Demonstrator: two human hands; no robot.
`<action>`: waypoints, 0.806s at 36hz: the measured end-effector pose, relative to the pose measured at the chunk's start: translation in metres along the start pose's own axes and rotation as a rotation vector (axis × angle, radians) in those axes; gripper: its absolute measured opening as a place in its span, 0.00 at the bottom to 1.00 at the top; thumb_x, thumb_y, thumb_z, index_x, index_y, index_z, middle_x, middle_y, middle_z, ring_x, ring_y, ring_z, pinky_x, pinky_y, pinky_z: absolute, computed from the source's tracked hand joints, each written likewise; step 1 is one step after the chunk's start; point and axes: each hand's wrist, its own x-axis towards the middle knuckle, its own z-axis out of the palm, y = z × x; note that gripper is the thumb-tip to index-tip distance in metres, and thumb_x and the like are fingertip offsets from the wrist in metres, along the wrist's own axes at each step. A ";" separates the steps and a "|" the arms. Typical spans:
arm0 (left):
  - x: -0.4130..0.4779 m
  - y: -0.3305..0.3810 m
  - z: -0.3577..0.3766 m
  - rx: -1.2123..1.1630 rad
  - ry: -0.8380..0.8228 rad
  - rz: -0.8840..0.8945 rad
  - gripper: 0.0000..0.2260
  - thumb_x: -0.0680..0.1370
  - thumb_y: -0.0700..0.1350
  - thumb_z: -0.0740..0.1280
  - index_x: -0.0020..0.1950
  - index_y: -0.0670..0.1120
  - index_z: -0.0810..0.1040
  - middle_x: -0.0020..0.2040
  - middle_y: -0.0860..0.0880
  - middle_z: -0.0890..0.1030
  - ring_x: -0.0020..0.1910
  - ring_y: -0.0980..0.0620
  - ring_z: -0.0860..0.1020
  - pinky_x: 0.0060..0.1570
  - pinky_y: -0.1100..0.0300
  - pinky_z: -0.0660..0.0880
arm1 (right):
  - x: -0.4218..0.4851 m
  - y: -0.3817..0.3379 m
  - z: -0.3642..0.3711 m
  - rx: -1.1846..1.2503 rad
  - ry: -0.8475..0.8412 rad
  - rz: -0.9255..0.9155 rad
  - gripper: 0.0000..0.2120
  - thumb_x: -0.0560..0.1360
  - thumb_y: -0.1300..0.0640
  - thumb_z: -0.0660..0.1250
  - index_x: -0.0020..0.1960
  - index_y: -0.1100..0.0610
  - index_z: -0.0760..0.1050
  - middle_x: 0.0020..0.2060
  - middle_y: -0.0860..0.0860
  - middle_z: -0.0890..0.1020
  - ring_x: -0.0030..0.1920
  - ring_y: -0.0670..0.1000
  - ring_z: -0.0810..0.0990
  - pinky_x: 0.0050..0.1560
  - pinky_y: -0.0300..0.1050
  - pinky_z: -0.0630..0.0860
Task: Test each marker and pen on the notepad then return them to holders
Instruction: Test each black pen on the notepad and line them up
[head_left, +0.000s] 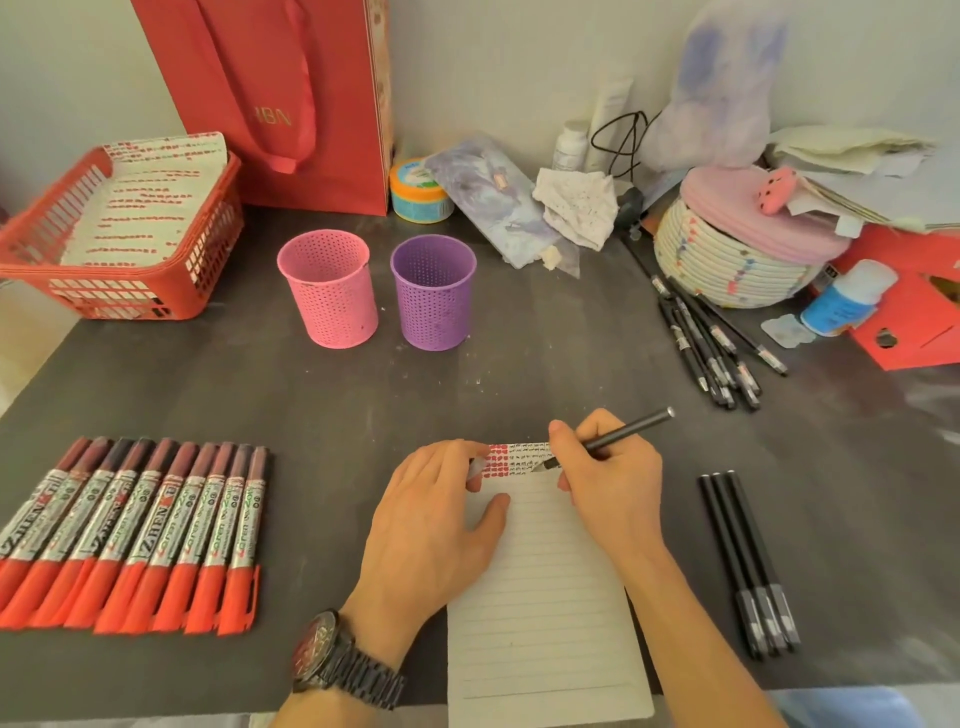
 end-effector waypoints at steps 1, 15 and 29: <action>0.000 0.000 0.000 0.003 0.001 -0.004 0.21 0.74 0.56 0.69 0.45 0.64 0.54 0.54 0.62 0.77 0.55 0.62 0.70 0.54 0.70 0.62 | 0.000 0.000 0.000 -0.004 -0.002 -0.004 0.16 0.76 0.52 0.71 0.32 0.54 0.72 0.22 0.49 0.79 0.24 0.42 0.74 0.33 0.30 0.70; -0.001 -0.001 0.000 0.019 -0.002 -0.019 0.16 0.74 0.60 0.65 0.43 0.62 0.56 0.56 0.62 0.78 0.54 0.66 0.68 0.53 0.73 0.59 | 0.001 0.004 0.004 -0.056 -0.037 -0.020 0.15 0.76 0.49 0.70 0.33 0.52 0.72 0.22 0.49 0.80 0.23 0.42 0.75 0.33 0.39 0.72; 0.000 0.000 -0.001 0.016 -0.010 -0.030 0.17 0.74 0.59 0.67 0.42 0.61 0.57 0.56 0.62 0.77 0.53 0.67 0.65 0.50 0.77 0.58 | 0.002 0.003 0.004 -0.076 -0.030 -0.018 0.15 0.76 0.50 0.70 0.33 0.52 0.72 0.22 0.48 0.80 0.23 0.42 0.74 0.31 0.37 0.71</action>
